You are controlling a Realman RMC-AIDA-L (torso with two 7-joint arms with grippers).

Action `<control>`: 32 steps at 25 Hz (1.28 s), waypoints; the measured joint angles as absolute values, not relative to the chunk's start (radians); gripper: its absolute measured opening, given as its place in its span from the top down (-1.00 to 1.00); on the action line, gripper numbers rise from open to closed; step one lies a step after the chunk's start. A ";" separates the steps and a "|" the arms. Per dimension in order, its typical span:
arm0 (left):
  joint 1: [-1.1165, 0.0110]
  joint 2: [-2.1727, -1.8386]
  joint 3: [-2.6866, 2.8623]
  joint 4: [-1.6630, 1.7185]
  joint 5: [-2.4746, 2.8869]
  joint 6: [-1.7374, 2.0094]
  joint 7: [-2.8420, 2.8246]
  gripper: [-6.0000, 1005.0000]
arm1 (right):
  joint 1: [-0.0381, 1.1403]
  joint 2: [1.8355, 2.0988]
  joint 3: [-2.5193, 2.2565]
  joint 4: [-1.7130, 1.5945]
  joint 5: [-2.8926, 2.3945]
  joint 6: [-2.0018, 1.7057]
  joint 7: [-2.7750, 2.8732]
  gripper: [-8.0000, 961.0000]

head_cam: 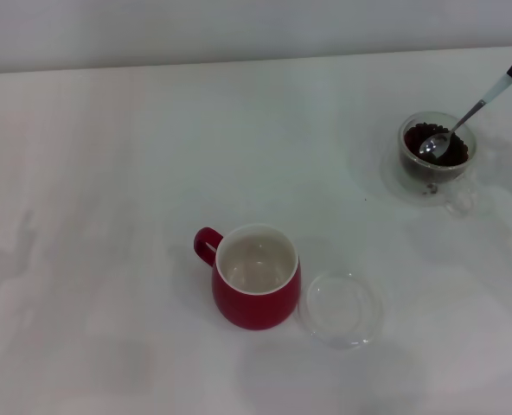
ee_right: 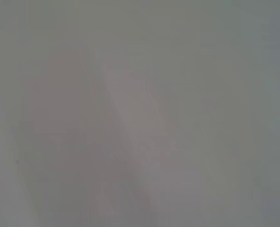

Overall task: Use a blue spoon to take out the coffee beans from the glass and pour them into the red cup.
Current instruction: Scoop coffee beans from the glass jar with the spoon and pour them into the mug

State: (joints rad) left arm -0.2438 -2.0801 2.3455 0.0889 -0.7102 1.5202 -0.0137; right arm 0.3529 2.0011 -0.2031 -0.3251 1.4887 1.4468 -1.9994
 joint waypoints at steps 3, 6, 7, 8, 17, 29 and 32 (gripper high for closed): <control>-0.244 -2.080 2.345 0.089 -0.710 1.516 -0.014 -0.17 | 0.353 2.002 -0.203 -0.324 1.490 1.437 -1.989 0.69; -0.246 -2.080 2.345 0.089 -0.710 1.513 -0.014 -0.17 | 0.353 2.002 -0.203 -0.324 1.487 1.426 -1.978 0.69; -0.246 -2.080 2.346 0.089 -0.710 1.513 -0.014 -0.17 | 0.353 2.002 -0.203 -0.324 1.487 1.422 -1.973 0.69; -0.247 -2.080 2.345 0.089 -0.710 1.512 -0.014 -0.17 | 0.353 2.002 -0.203 -0.324 1.487 1.416 -1.967 0.69; -0.251 -2.080 2.345 0.089 -0.710 1.511 -0.014 -0.17 | 0.353 2.002 -0.202 -0.324 1.491 1.364 -1.906 0.69; -0.259 -2.079 2.345 0.088 -0.710 1.509 -0.014 -0.17 | 0.353 2.002 -0.197 -0.331 1.493 1.307 -1.774 0.69; -0.264 -2.079 2.345 0.087 -0.710 1.500 -0.014 -0.17 | 0.353 2.002 -0.195 -0.333 1.493 1.307 -1.737 0.69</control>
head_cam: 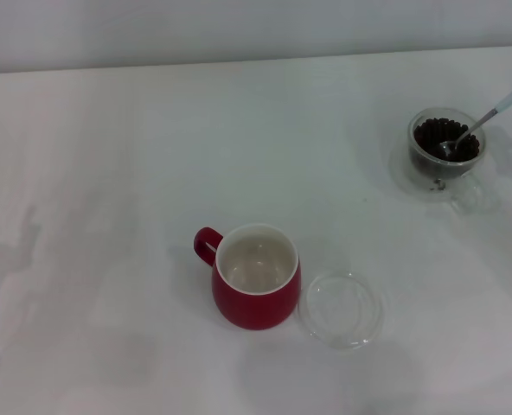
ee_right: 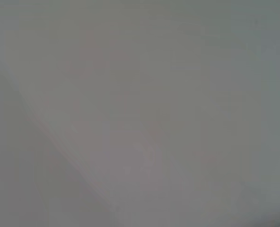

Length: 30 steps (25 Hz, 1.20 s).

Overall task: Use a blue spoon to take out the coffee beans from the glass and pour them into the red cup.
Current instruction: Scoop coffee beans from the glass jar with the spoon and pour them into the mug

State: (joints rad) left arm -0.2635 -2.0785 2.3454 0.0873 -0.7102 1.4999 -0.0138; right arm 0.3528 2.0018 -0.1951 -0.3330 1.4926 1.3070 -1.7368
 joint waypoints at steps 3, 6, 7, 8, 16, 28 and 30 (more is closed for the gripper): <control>-0.267 -2.079 2.345 0.087 -0.710 1.495 -0.014 -0.17 | 0.353 2.002 -0.194 -0.333 1.493 1.305 -1.702 0.69; -0.270 -2.078 2.345 0.087 -0.710 1.488 -0.014 -0.17 | 0.358 2.002 -0.193 -0.334 1.493 1.302 -1.665 0.69; -0.271 -2.078 2.345 0.087 -0.710 1.486 -0.014 -0.17 | 0.359 2.002 -0.193 -0.334 1.493 1.299 -1.654 0.69; -0.272 -2.079 2.345 0.087 -0.710 1.485 -0.014 -0.17 | 0.361 2.001 -0.195 -0.334 1.493 1.295 -1.642 0.69; -0.274 -2.078 2.345 0.087 -0.710 1.484 -0.014 -0.17 | 0.368 2.000 -0.202 -0.332 1.491 1.235 -1.586 0.69; -0.276 -2.077 2.344 0.086 -0.719 1.469 -0.014 -0.17 | 0.363 2.000 -0.194 -0.333 1.493 1.194 -1.536 0.69; -0.277 -2.077 2.344 0.086 -0.720 1.468 -0.014 -0.17 | 0.360 1.999 -0.194 -0.334 1.494 1.194 -1.524 0.69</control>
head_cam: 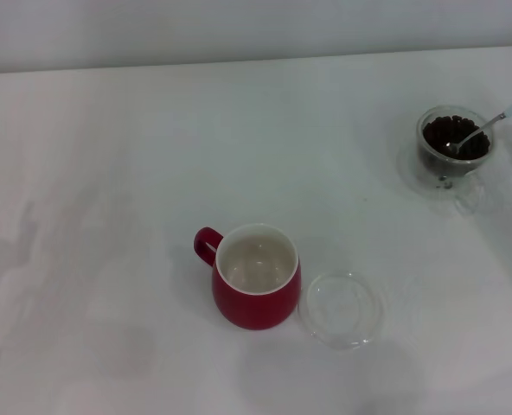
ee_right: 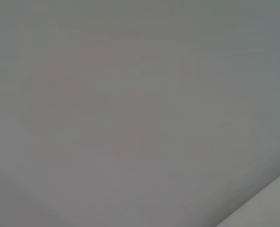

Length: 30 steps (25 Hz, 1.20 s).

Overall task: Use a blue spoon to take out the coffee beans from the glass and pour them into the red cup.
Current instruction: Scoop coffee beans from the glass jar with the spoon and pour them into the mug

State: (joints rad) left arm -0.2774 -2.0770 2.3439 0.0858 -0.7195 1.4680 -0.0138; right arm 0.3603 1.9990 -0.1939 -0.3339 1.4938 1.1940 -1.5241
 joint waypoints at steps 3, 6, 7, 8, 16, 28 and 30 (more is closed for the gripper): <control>-0.281 -2.077 2.344 0.086 -0.719 1.463 -0.014 -0.17 | 0.358 1.995 -0.193 -0.334 1.494 1.198 -1.510 0.69; -0.283 -2.078 2.344 0.086 -0.719 1.462 -0.014 -0.17 | 0.357 1.993 -0.193 -0.334 1.500 1.205 -1.504 0.69; -0.283 -2.078 2.344 0.086 -0.719 1.462 -0.014 -0.17 | 0.356 1.993 -0.193 -0.334 1.503 1.207 -1.503 0.69; -0.283 -2.079 2.344 0.086 -0.719 1.462 -0.014 -0.17 | 0.356 1.993 -0.193 -0.335 1.505 1.209 -1.502 0.69; -0.284 -2.079 2.344 0.086 -0.719 1.462 -0.014 -0.17 | 0.353 1.986 -0.192 -0.337 1.509 1.212 -1.501 0.69; -0.285 -2.079 2.344 0.086 -0.719 1.462 -0.014 -0.17 | 0.339 1.979 -0.181 -0.334 1.515 1.205 -1.458 0.69; -0.286 -2.079 2.344 0.086 -0.719 1.462 -0.014 -0.17 | 0.339 1.979 -0.181 -0.333 1.516 1.206 -1.447 0.69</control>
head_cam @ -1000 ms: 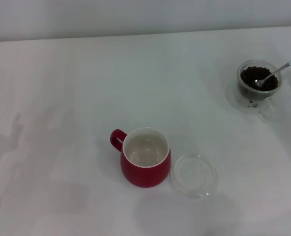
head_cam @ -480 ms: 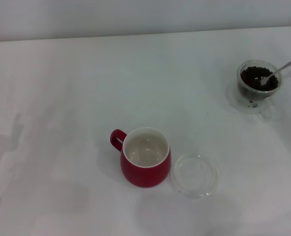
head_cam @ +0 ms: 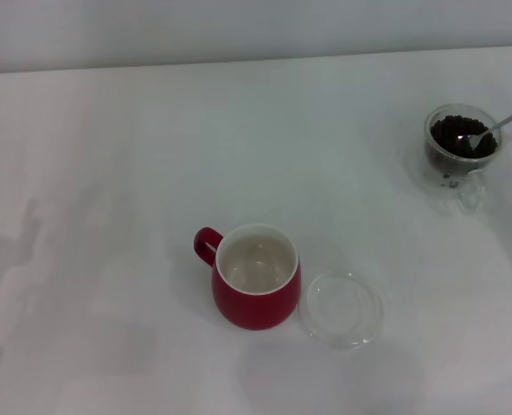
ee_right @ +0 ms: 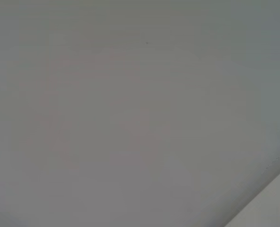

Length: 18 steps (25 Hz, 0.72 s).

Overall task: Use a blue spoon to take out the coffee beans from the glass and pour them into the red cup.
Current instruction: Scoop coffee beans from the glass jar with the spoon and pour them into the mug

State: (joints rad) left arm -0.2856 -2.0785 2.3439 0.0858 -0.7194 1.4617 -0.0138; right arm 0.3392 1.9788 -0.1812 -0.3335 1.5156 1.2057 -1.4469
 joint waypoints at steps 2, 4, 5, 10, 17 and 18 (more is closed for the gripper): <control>-0.286 -2.079 2.344 0.086 -0.719 1.462 -0.014 -0.17 | 0.339 1.979 -0.182 -0.333 1.516 1.206 -1.438 0.69; -0.287 -2.079 2.344 0.086 -0.719 1.461 -0.014 -0.17 | 0.338 1.979 -0.182 -0.333 1.517 1.205 -1.431 0.69; -0.287 -2.079 2.344 0.086 -0.719 1.461 -0.014 -0.17 | 0.338 1.979 -0.181 -0.332 1.519 1.205 -1.429 0.69; -0.287 -2.079 2.344 0.086 -0.719 1.461 -0.014 -0.17 | 0.335 1.979 -0.181 -0.336 1.521 1.209 -1.408 0.69; -0.285 -2.079 2.344 0.086 -0.719 1.460 -0.014 -0.17 | 0.328 1.976 -0.181 -0.337 1.529 1.212 -1.390 0.69; -0.284 -2.079 2.344 0.086 -0.719 1.460 -0.014 -0.17 | 0.328 1.976 -0.181 -0.337 1.531 1.213 -1.388 0.69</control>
State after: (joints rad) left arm -0.2842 -2.0785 2.3440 0.0859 -0.7194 1.4603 -0.0138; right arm 0.3277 1.9757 -0.1809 -0.3375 1.5309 1.2126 -1.3881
